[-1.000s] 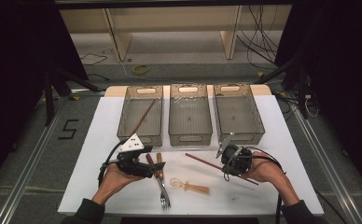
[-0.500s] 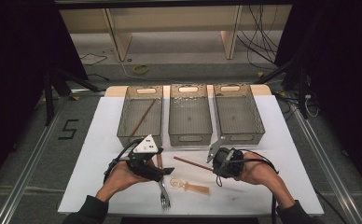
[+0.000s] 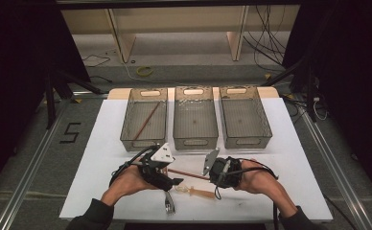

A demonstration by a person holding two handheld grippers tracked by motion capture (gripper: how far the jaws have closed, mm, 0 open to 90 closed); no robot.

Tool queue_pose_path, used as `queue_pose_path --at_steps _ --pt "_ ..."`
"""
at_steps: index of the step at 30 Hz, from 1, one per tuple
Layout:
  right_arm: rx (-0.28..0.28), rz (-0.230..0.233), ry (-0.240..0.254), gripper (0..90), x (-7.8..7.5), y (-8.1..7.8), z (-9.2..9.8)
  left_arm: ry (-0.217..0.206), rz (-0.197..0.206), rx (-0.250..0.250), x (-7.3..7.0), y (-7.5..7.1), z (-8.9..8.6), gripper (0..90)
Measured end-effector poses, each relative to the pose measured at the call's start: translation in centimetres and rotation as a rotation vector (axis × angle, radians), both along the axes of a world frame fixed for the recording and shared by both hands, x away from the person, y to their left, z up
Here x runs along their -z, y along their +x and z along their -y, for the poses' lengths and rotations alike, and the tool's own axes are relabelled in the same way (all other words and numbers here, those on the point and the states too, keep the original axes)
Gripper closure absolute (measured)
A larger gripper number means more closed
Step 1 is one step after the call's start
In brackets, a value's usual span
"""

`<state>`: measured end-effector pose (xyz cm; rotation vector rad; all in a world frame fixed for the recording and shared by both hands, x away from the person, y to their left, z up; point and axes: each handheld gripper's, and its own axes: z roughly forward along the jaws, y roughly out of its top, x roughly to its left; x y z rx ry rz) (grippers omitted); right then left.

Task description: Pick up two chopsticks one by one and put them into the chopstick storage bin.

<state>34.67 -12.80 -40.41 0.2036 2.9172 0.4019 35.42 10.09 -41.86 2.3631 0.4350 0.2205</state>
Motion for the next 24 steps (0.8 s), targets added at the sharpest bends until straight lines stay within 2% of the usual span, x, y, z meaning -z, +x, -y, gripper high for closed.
queue_pose_path --at_steps 3,10,15,19,24 --pt "-0.007 0.001 0.001 85.2 -0.1 -0.3 -0.3 0.040 0.014 0.031 -0.1 -0.3 0.4 31.9" --pt "-0.030 0.009 -0.008 85.2 -0.1 -0.8 -0.7 0.098 0.018 0.094 0.0 -0.5 1.0 45.2" --pt "-0.045 0.018 -0.014 85.2 0.0 -1.0 -1.1 0.124 0.011 0.117 0.0 -0.6 1.3 53.0" --pt "-0.048 0.005 -0.013 85.2 0.0 -1.3 -1.3 0.139 0.032 0.146 0.1 -0.8 1.6 57.3" --pt "-0.070 0.016 -0.013 85.2 0.0 -1.3 -1.3 0.161 0.030 0.177 0.2 -1.1 1.9 63.0"
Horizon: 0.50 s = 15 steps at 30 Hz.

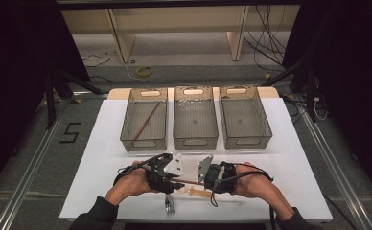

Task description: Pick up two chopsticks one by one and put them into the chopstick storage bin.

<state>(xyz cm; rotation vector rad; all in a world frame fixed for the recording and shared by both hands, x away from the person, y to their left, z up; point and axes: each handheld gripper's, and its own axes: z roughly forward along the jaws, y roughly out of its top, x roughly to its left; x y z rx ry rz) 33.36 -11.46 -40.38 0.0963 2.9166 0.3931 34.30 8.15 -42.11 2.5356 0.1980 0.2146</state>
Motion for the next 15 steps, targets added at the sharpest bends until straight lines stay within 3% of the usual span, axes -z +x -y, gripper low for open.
queue_pose_path --at_steps 2,15 --pt "0.013 -0.007 0.004 85.2 -0.02 -0.13 0.00 0.004 0.000 0.003 0.10 -0.01 0.04 66.0" --pt "-0.037 0.003 -0.006 85.0 0.11 -0.29 -0.08 0.024 -0.039 0.039 0.46 -0.11 0.18 78.0"
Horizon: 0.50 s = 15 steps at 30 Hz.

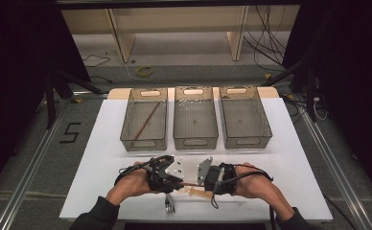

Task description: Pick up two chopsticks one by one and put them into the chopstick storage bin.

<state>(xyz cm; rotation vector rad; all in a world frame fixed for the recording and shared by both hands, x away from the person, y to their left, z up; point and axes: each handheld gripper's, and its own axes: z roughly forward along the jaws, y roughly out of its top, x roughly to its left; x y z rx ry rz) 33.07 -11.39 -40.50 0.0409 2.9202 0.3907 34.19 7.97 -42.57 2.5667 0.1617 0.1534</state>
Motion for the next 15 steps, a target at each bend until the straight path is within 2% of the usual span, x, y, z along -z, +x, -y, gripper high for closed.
queue_pose_path --at_steps 3,4,5,7,9,11,14,15 --pt "-0.010 -0.002 -0.006 84.6 0.1 -0.1 0.1 0.007 -0.010 0.028 0.1 -0.2 0.1 80.3" --pt "-0.020 0.010 0.000 84.1 0.2 0.0 0.2 0.006 -0.016 0.033 0.1 -0.2 0.1 81.1" --pt "-0.033 0.017 -0.003 83.6 0.2 0.1 0.3 0.005 -0.014 0.035 0.1 -0.2 0.1 81.7" --pt "-0.018 0.017 -0.002 81.5 0.2 0.3 0.4 0.012 -0.005 0.024 0.1 -0.3 0.2 82.4" --pt "0.041 0.002 0.025 79.7 0.1 0.6 0.5 0.010 -0.002 0.007 0.1 -0.3 0.3 82.6" --pt "0.055 -0.005 0.038 71.9 -0.2 1.0 0.9 0.008 0.001 -0.023 0.0 -0.1 0.0 82.7" --pt "0.106 0.004 0.108 60.6 -0.8 1.3 1.2 -0.006 0.002 -0.061 0.0 0.4 -0.5 82.7" --pt "0.127 0.003 0.117 59.9 -1.2 1.4 1.4 -0.006 0.007 -0.070 0.0 0.6 -0.7 82.7"
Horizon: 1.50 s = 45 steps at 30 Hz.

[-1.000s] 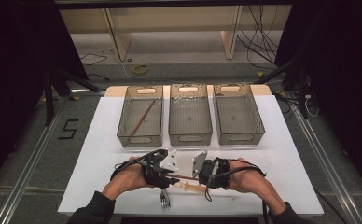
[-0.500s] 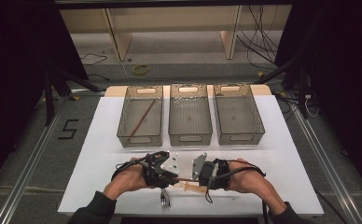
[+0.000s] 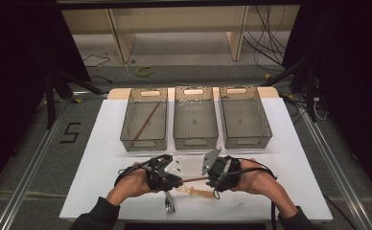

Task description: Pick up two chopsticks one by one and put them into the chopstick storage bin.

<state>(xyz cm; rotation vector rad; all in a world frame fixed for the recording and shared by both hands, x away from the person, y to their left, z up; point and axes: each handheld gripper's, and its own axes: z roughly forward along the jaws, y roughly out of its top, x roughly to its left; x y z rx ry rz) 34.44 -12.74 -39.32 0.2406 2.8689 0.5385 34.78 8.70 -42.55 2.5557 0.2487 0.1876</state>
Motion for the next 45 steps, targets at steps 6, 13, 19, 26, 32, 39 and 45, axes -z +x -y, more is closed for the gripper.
queue_pose_path --at_steps 6,13,19,26,32,39,45 --pt "0.064 0.010 0.099 52.4 -1.1 0.2 0.7 -0.044 0.008 -0.081 -0.4 0.7 -1.0 82.7" --pt "0.096 0.020 0.160 45.5 -1.4 0.4 1.0 -0.081 0.010 -0.151 -0.6 1.4 -1.9 82.7" --pt "0.113 0.014 0.209 41.4 -1.5 0.6 1.3 -0.112 0.023 -0.212 -0.8 1.8 -2.8 82.8" --pt "0.137 0.004 0.207 38.7 -1.1 0.9 1.4 -0.159 0.049 -0.278 -1.4 2.3 -3.9 82.8" --pt "0.144 -0.008 0.209 38.9 -0.8 0.9 1.3 -0.196 0.073 -0.359 -1.9 3.0 -5.6 82.8" --pt "0.153 -0.017 0.207 37.1 -0.4 1.1 1.3 -0.252 0.093 -0.471 -2.3 4.0 -7.9 82.8" --pt "0.155 -0.021 0.201 36.6 -0.4 1.1 1.3 -0.289 0.105 -0.551 -2.2 5.3 -10.0 82.8"
